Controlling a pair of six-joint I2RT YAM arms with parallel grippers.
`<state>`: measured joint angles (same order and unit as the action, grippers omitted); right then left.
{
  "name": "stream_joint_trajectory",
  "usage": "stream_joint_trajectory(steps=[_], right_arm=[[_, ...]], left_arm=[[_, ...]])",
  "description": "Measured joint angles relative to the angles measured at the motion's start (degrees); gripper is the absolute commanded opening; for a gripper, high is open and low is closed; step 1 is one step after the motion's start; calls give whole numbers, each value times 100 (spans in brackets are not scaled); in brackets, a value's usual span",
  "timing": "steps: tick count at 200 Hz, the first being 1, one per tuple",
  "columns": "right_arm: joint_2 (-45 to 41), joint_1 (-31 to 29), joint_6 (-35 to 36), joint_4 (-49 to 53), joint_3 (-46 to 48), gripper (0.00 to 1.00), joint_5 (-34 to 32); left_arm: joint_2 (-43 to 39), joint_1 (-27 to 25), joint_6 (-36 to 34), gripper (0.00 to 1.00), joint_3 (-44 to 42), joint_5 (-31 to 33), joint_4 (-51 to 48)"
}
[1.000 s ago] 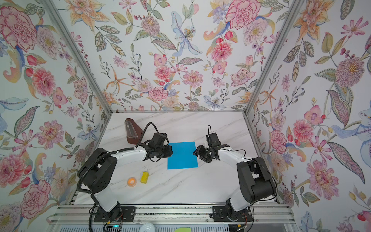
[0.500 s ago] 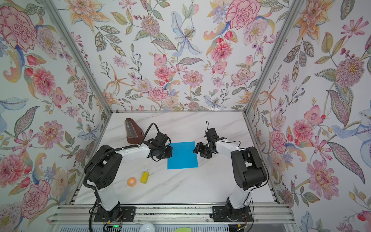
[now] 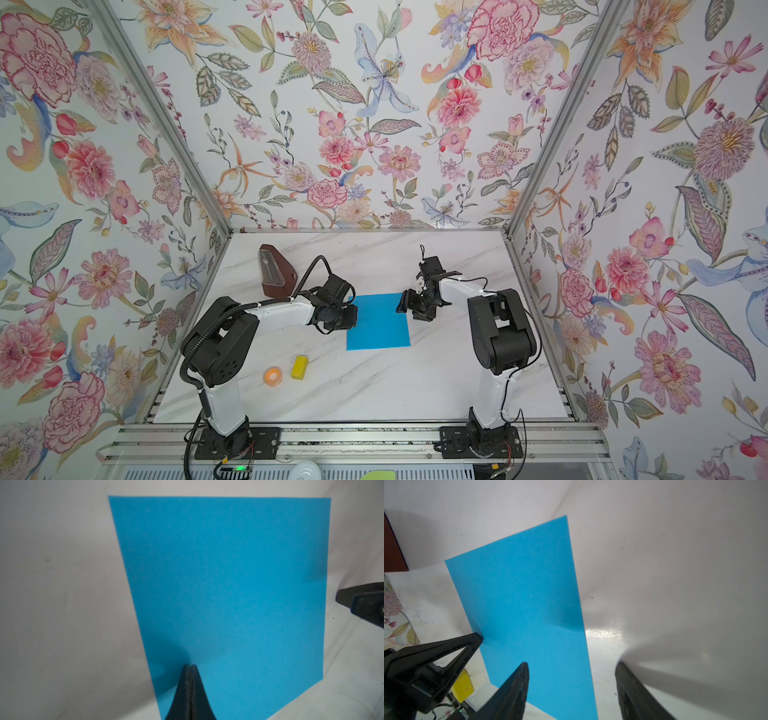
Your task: Fold a paper plane with a square sheet of paper (fold left side to right side)
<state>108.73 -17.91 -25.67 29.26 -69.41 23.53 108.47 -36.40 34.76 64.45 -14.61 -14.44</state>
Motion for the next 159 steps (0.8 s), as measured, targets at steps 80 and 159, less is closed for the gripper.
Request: stream_joint_trajectory(steps=[80,159], right_arm=[[293,-400,111,391,-479,73,-59],[-70,-415,-627,-796,442,78,1027]], left_arm=[[42,0,-24,0,52,2,-57],[98,2,-17,0,107,-4,-24]])
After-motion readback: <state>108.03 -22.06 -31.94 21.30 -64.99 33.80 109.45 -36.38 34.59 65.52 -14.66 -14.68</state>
